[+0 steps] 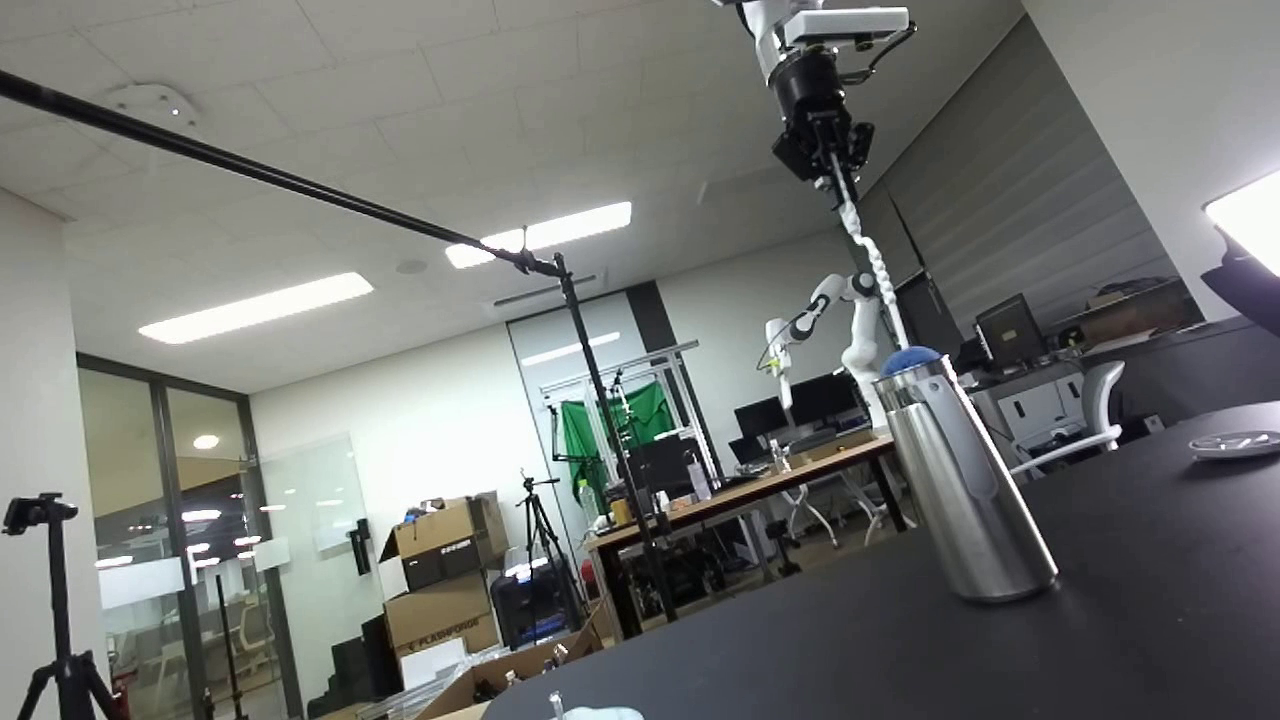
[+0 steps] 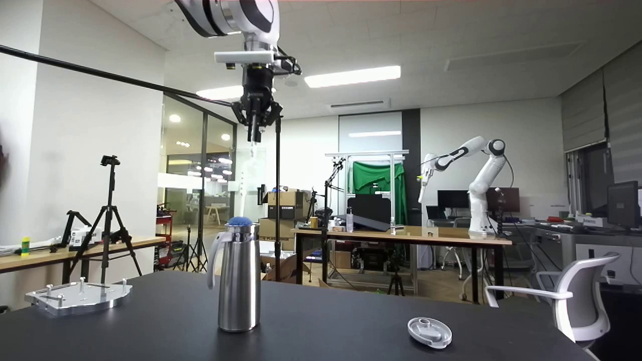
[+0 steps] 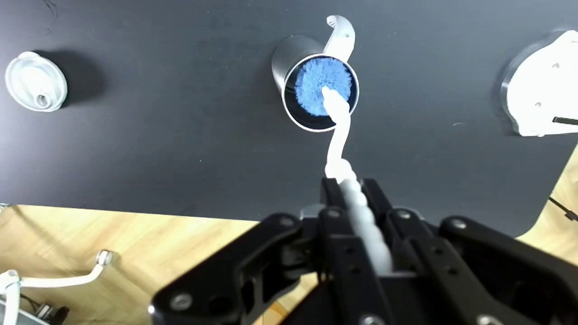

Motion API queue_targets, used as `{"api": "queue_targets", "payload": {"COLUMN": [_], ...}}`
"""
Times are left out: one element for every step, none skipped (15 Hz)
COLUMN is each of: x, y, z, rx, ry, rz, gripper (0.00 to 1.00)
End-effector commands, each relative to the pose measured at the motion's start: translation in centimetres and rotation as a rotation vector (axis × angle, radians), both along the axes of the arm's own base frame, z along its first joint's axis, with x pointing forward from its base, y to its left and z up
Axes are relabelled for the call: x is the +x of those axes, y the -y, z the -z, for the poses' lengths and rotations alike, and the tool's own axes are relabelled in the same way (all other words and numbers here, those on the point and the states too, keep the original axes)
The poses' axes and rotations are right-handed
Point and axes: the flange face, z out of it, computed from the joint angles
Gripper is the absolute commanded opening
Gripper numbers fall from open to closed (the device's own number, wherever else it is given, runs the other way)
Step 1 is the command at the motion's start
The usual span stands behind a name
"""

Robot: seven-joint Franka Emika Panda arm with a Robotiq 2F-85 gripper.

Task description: Move the bottle brush up and down repeatedly in the thermos flask

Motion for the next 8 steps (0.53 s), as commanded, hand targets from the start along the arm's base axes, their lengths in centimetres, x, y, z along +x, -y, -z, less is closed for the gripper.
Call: {"api": "queue_targets", "payload": {"x": [-0.7, -0.7, -0.6, -0.7, -0.7, -0.9, -1.2, -1.5], "y": [1.8, 2.2, 2.4, 2.5, 2.6, 2.4, 2.1, 1.8], "z": [2.6, 4.2, 6.0, 8.3, 10.2, 12.2, 13.9, 15.4], "rx": [-0.013, -0.025, -0.034, -0.043, -0.052, -0.064, -0.072, -0.081], "ry": [-0.004, -0.006, 0.001, 0.005, 0.01, 0.01, 0.009, 0.011], "rz": [-0.002, 0.008, 0.009, 0.011, 0.012, 0.009, 0.003, -0.006], "gripper": [0.04, 0.04, 0.04, 0.04, 0.04, 0.04, 0.04, 0.04]}}
